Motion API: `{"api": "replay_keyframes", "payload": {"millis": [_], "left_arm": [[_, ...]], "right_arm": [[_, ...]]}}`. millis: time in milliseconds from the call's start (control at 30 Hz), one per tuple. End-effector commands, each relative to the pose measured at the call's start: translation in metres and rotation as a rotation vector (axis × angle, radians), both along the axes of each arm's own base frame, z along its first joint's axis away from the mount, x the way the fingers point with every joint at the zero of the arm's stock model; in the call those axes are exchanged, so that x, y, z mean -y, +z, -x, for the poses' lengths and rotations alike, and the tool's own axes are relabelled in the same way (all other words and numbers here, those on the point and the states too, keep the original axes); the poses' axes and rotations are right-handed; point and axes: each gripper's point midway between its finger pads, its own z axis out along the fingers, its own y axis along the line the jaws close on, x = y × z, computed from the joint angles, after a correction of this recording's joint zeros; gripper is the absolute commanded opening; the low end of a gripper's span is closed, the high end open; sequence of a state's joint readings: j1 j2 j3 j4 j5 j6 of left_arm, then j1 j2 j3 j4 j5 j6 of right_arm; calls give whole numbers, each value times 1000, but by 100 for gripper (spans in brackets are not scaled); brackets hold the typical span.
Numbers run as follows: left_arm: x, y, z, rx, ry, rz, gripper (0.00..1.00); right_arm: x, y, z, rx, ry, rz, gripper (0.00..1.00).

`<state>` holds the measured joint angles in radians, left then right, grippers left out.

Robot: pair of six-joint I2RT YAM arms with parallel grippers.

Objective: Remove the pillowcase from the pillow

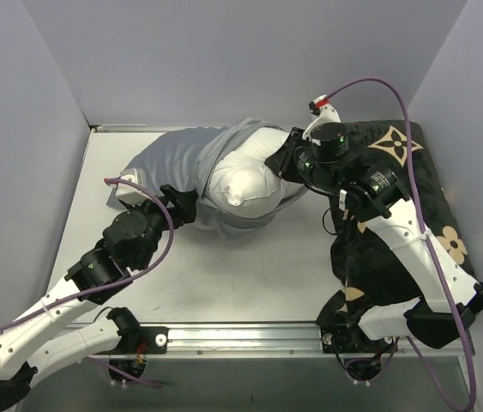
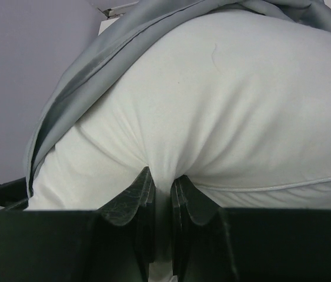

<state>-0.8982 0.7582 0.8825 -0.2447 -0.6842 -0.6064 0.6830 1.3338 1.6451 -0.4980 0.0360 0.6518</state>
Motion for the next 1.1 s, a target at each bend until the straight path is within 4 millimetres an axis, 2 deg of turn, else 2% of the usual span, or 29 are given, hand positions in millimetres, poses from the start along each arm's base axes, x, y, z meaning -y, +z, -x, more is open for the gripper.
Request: {"api": "replay_keyframes", "payload": {"millis": [0, 67, 100, 133, 267, 300, 367, 400, 467, 533, 600, 667, 767, 933, 1033, 1067], "left_arm": [[29, 7, -5, 6, -197, 20, 87], [38, 3, -8, 15, -248, 35, 87], [42, 10, -10, 44, -274, 68, 87], [44, 3, -12, 36, -281, 69, 86], [40, -1, -23, 23, -261, 92, 54], [35, -10, -25, -12, -233, 83, 30], [14, -21, -38, -77, -98, 85, 10], [2, -41, -40, -148, -37, 51, 0], [-25, -66, -52, -220, 109, 48, 0], [-42, -86, -57, -264, 188, 51, 0], [-68, -107, -62, -304, 307, 66, 0], [-87, -120, -66, -328, 390, 70, 0], [-98, -130, -73, -339, 444, 82, 0], [-155, -150, -88, -415, 644, 61, 0], [-183, -150, -94, -412, 749, 49, 0], [-188, -141, -101, -400, 766, 48, 0]], "right_arm": [[2, 64, -3, 157, -5, -116, 0], [1, 67, -3, 159, -2, -121, 0], [0, 69, -3, 161, 2, -120, 0], [-1, 72, -4, 164, 5, -121, 0], [-2, 84, -5, 180, 14, -120, 0], [-1, 86, -5, 182, 14, -118, 0], [-1, 95, -4, 195, 19, -127, 0], [0, 97, -3, 199, 20, -133, 0], [-1, 105, 1, 206, 41, -151, 0], [2, 110, 3, 214, 43, -162, 0], [7, 116, 8, 226, 42, -172, 0], [14, 119, 7, 232, 30, -174, 0], [24, 123, 9, 237, 19, -185, 0], [42, 137, 16, 254, 3, -228, 0], [48, 155, 22, 276, 16, -270, 0], [50, 160, 24, 282, 17, -279, 0]]}}
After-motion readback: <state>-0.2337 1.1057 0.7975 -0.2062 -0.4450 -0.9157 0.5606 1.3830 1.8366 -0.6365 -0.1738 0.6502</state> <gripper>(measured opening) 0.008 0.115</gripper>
